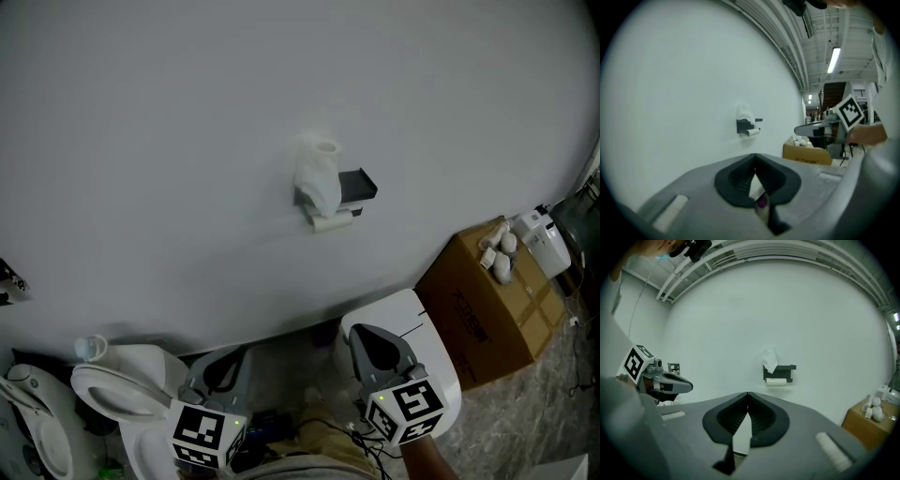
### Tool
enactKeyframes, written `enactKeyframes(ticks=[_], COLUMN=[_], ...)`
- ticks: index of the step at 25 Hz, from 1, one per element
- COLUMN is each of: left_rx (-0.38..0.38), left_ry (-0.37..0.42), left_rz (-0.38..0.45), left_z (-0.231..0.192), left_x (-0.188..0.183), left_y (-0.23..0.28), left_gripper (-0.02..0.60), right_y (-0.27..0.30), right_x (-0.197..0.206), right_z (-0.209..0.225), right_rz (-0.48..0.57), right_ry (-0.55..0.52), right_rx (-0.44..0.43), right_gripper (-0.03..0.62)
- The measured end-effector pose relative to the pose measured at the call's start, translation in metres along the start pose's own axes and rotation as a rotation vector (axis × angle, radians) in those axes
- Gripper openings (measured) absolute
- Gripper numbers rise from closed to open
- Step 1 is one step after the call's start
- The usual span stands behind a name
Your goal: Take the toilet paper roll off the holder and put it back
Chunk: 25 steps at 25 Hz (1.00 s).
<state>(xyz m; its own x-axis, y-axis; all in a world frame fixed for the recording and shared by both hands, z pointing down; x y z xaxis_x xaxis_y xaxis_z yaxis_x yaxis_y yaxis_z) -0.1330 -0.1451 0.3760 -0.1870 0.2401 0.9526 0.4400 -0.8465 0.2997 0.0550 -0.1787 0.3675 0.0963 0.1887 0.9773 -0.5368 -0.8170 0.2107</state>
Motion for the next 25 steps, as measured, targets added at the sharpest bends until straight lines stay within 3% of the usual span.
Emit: enactKeyframes(ticks=[25], left_rx=[0.005], left_ry=[0.003], left_rz=[-0.007], left_z=[0.0022], left_x=[0.0030], left_y=[0.0006], left_gripper=[-0.006], right_y=[-0.0013], right_x=[0.0019], right_z=[-0.0008], right_rz=[-0.002], right_ry=[-0.013], right_rx=[0.004], right_gripper=[0.005])
Point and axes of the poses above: the fingertips, and each gripper's own axes: y forward along the fingers, z to its right, x out of its underside, the point moved 3 cm from there along -y, backward along the fingers, and after that the axes turned 2 degrees about -z, right-handed, at the moved point
